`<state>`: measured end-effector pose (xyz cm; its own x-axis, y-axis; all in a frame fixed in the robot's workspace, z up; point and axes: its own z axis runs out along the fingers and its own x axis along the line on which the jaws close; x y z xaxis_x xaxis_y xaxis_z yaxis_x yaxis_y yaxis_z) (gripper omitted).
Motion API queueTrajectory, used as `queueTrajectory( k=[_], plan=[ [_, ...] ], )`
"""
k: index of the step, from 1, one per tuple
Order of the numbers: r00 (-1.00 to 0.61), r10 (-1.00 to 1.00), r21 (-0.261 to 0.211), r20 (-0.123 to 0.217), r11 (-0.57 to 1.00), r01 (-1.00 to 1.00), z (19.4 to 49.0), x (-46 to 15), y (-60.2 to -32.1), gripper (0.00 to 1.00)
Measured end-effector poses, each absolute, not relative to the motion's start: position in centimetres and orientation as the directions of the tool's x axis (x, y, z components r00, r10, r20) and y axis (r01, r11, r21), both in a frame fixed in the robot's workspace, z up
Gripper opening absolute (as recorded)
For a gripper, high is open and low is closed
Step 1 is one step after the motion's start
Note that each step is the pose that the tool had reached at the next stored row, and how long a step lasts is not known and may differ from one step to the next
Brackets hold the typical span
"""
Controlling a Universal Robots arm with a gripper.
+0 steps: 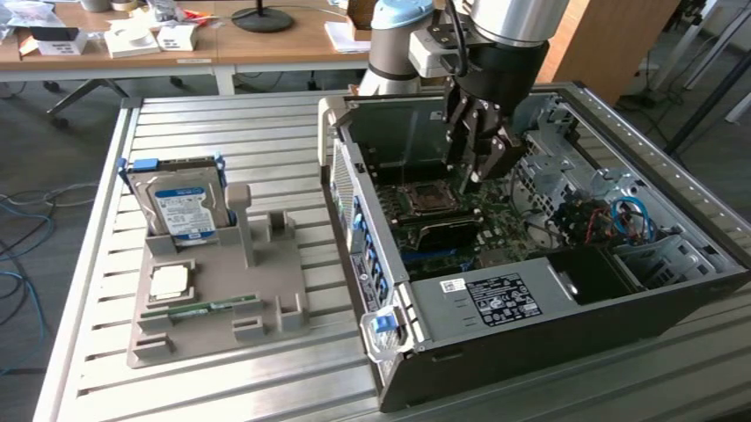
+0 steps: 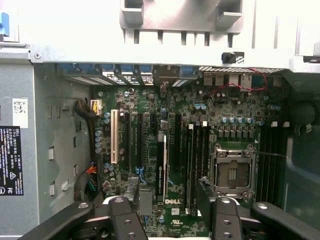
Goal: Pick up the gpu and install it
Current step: 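Press down on the gpu until it lock into place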
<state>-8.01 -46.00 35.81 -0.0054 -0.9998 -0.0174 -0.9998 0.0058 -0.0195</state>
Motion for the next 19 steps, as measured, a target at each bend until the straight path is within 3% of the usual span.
queueTrajectory(
  k=[1, 6, 10, 11, 14, 16, 18, 19],
  plan=[
    [-0.005, -1.0, -0.019, -0.017, 0.006, -1.0, 35.81, -8.01, -46.0, 0.59],
    [-0.005, -1.0, -0.019, -0.017, 0.006, -1.0, 35.81, -8.01, -46.0, 0.57],
    [-0.005, -1.0, -0.019, -0.017, 0.006, -1.0, 35.81, -8.01, -46.0, 0.39],
    [-0.005, -1.0, -0.019, -0.017, 0.006, -1.0, 35.81, -8.01, -46.0, 0.39],
    [-0.005, -1.0, -0.019, -0.017, 0.006, -1.0, 35.81, -8.01, -46.0, 0.22],
    [-0.005, -1.0, -0.019, -0.017, 0.006, -1.0, 35.81, -8.01, -46.0, 0.22],
    [-0.005, -1.0, -0.019, -0.017, 0.006, -1.0, 35.81, -8.01, -46.0, 0.11],
    [-0.005, -1.0, -0.019, -0.017, 0.006, -1.0, 35.81, -8.01, -46.0, 0.11]
  ],
)
